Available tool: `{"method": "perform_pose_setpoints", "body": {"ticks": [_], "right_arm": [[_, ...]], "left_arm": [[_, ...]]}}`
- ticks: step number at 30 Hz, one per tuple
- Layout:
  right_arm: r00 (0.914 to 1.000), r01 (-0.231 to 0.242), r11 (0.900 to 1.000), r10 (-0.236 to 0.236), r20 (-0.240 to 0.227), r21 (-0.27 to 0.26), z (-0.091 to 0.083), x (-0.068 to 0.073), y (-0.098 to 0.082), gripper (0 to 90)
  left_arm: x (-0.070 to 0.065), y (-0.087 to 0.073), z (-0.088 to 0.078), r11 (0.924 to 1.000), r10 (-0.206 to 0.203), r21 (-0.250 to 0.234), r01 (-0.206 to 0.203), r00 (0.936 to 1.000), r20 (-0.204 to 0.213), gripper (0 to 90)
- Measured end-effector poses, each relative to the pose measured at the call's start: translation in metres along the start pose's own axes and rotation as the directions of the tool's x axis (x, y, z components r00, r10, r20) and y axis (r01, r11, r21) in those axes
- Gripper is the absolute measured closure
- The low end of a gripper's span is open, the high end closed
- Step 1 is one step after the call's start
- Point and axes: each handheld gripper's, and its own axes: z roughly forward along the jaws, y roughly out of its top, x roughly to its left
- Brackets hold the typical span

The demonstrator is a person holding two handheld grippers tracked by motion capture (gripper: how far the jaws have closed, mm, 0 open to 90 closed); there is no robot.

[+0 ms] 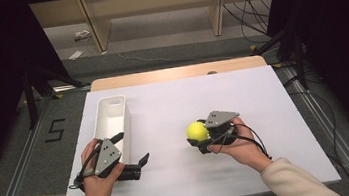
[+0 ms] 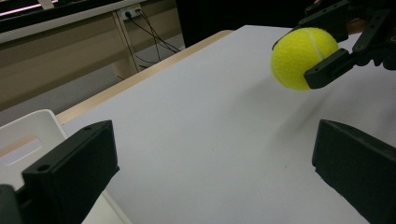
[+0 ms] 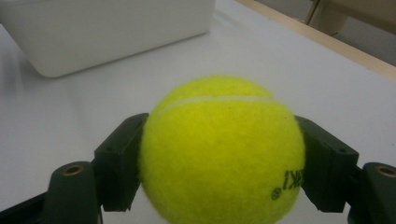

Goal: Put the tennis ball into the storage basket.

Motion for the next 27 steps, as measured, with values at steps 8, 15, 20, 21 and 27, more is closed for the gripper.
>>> {"method": "perform_pose_setpoints", "body": {"ticks": [8, 15, 20, 21, 27], "right_arm": [[1.0, -0.001, 1.0, 0.001, -0.001, -0.012, 0.0, -0.001, 0.007, 26.6], [1.0, 0.002, 1.0, -0.002, -0.001, -0.027, 0.0, 0.001, 0.012, 26.6], [1.0, 0.001, 1.0, -0.001, -0.002, -0.031, 0.001, 0.001, 0.016, 26.6], [1.0, 0.002, 0.999, -0.002, -0.001, -0.033, 0.002, 0.001, 0.016, 26.6], [1.0, 0.0, 0.999, 0.0, -0.004, -0.04, 0.003, 0.001, 0.02, 26.6]], "left_arm": [[0.0, 0.0, 0.0, 1.0, 0.001, 0.0, -0.001, 1.0, 0.0, 0.0], [0.0, 0.0, 0.0, 1.0, 0.002, 0.001, -0.002, 1.0, -0.001, 0.0], [0.0, 0.0, 0.0, 1.0, 0.003, 0.0, -0.003, 1.0, -0.001, 0.0], [0.0, 0.0, 0.0, 1.0, 0.003, 0.0, -0.003, 1.0, -0.001, 0.0], [0.0, 0.0, 0.0, 1.0, 0.002, 0.0, -0.002, 1.0, 0.0, 0.0]]}}
